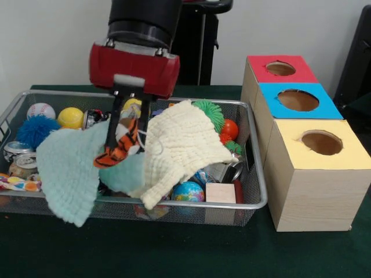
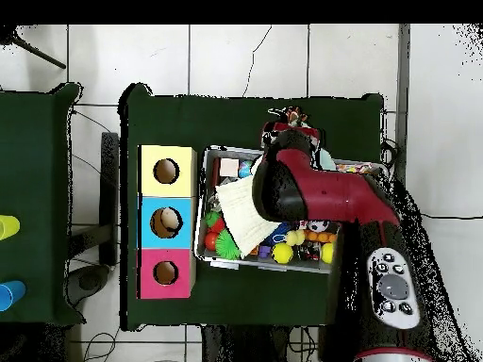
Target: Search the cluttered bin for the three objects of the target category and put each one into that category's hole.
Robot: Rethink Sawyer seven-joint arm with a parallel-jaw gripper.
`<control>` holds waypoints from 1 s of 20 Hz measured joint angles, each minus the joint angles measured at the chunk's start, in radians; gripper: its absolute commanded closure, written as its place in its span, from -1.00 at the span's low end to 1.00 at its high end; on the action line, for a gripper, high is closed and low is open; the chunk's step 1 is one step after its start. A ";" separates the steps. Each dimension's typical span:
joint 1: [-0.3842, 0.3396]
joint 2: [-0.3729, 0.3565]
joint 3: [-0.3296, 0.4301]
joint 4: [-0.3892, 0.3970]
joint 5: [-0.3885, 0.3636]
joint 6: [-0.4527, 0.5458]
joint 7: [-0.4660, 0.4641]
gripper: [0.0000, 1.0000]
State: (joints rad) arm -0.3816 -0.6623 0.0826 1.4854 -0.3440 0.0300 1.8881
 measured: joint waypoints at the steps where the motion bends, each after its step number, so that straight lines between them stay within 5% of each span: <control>1: -0.037 0.005 0.040 0.008 0.022 0.028 0.000 1.00; 3: -0.170 0.048 0.171 0.028 0.096 0.168 0.000 1.00; 8: -0.287 0.143 0.248 0.033 0.151 0.448 0.000 1.00; 12: -0.263 0.185 0.213 0.036 0.137 0.592 0.000 1.00; 20: -0.118 0.156 0.138 0.044 0.117 0.615 0.000 1.00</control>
State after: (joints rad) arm -0.4995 -0.5066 0.2204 1.5292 -0.2266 0.6454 1.8881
